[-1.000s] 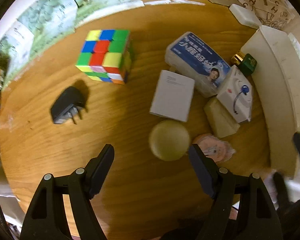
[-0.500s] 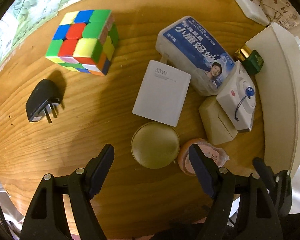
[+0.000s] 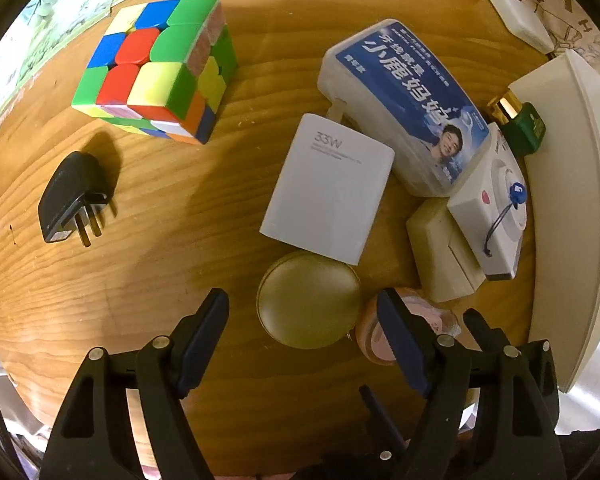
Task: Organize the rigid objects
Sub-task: 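Move the left tool to the beige compact while the right tool approaches the pink tape dispenser, then lift the beige compact with the left tool while the right tool lifts the pink tape dispenser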
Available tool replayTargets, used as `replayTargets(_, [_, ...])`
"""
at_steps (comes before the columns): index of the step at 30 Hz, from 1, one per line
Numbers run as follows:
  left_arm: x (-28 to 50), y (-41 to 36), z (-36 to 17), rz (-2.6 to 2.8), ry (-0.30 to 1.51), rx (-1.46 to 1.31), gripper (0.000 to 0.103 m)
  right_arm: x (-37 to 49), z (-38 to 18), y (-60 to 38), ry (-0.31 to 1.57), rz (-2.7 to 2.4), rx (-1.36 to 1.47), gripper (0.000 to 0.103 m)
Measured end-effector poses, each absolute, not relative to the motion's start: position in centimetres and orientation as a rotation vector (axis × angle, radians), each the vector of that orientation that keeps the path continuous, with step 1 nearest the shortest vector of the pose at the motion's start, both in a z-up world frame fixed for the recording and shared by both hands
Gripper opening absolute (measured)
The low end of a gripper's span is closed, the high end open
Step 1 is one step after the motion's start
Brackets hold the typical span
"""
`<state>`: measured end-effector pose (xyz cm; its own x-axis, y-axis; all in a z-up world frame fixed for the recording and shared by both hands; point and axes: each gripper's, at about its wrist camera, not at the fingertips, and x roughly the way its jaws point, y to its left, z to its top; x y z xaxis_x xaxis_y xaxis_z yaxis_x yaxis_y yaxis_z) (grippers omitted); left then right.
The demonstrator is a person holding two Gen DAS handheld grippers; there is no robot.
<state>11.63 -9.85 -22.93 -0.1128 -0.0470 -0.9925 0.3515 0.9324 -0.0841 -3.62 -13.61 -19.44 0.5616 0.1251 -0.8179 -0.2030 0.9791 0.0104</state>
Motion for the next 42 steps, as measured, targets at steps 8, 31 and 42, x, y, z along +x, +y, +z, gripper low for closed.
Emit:
replayTargets(8, [13.6, -9.1, -23.8, -0.340, 1.676, 0.211, 0.068, -2.7, -20.4, -13.3, 0.975, 0.211, -0.101, 0.075])
replayTargets(31, [12.8, -8.9, -22.4, -0.355, 1.678, 0.217, 0.059, -1.2, -21.0, -13.6, 0.991, 0.259, -0.114, 0.064])
replayTargets(42, [12.7, -6.4, -22.5, -0.345, 1.679, 0.206, 0.059, -1.4, -20.8, -13.6, 1.016, 0.266, -0.107, 0.064])
